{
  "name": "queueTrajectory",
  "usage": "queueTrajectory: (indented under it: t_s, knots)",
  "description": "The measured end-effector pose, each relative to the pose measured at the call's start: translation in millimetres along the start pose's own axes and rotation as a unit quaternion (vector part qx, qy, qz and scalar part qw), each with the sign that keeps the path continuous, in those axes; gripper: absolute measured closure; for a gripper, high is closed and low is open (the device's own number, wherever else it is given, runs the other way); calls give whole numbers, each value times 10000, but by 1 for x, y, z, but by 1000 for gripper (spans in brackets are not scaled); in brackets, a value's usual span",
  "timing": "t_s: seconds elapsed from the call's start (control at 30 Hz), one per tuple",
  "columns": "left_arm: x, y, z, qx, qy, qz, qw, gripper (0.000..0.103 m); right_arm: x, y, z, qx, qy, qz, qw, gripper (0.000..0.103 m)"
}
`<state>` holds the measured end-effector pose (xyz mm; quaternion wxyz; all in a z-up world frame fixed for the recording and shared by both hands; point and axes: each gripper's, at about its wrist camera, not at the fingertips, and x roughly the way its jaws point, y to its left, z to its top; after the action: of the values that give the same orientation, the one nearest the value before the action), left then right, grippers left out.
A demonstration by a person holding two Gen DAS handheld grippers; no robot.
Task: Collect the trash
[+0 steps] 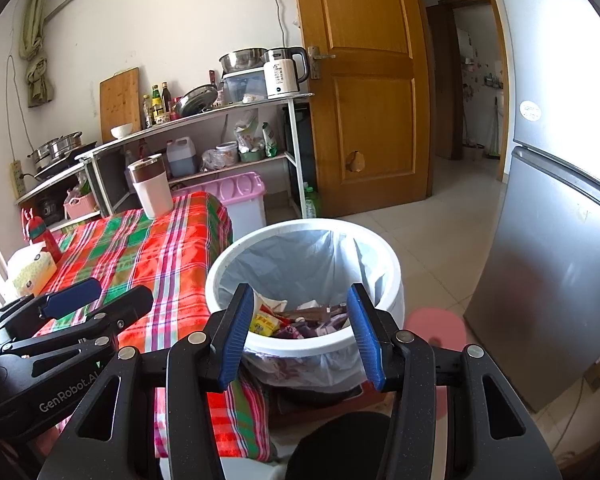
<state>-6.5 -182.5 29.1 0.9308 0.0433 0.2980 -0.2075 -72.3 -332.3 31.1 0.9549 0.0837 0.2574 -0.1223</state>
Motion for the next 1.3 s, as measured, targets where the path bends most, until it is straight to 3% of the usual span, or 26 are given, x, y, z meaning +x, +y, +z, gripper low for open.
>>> queueTrajectory:
  t_s: [1.3]
  knots:
    - [0, 2, -1, -17, 17, 18, 10000, 38, -2, 3, -1, -34, -26, 58, 10000, 53]
